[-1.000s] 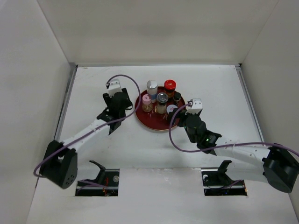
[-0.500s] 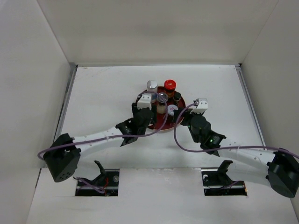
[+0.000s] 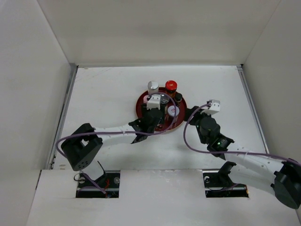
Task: Organize the condiment bottles
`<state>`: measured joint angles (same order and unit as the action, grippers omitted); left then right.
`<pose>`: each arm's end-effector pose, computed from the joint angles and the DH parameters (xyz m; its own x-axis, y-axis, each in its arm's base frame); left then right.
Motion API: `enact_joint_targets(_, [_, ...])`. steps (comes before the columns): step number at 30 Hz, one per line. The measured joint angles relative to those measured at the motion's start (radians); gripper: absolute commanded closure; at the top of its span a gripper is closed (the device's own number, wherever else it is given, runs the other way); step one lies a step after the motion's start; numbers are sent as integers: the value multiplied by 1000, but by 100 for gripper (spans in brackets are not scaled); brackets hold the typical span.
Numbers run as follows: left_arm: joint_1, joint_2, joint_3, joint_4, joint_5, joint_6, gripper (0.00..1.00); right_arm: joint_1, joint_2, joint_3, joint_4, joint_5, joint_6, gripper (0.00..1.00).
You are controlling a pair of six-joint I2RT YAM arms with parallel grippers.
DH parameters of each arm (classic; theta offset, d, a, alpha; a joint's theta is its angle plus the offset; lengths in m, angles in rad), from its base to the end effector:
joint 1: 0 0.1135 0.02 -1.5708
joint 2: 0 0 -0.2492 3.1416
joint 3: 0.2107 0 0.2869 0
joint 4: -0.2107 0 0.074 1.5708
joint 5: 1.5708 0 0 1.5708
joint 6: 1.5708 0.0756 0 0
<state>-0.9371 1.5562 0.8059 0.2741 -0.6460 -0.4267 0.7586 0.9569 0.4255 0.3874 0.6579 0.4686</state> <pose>0.2628 -0.2808 0.1537 -0.3823 -0.0378 -0.9233 0.1851 0.9758 -0.1166 0.2359 0.1599 0.2076 -0.1404 0.3593 -0.9226 -0.0467 0.9284 0.3687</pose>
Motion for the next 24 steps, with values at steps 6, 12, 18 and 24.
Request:
enact_joint_targets(6, [-2,8,13,37,-7,2,0,0,-8,-2,0,1,8,15])
enact_joint_targets(12, [-2,-110,5,38,-19,14,0,-6,-19,-11,2,1,10,12])
enact_joint_targets(18, [100,-409,-107,82,-64,34,0,-24,-24,-19,2,2,18,24])
enact_joint_targets(24, [385,-546,-264,48,-53,-93,0,-40,-28,-33,2,1,30,68])
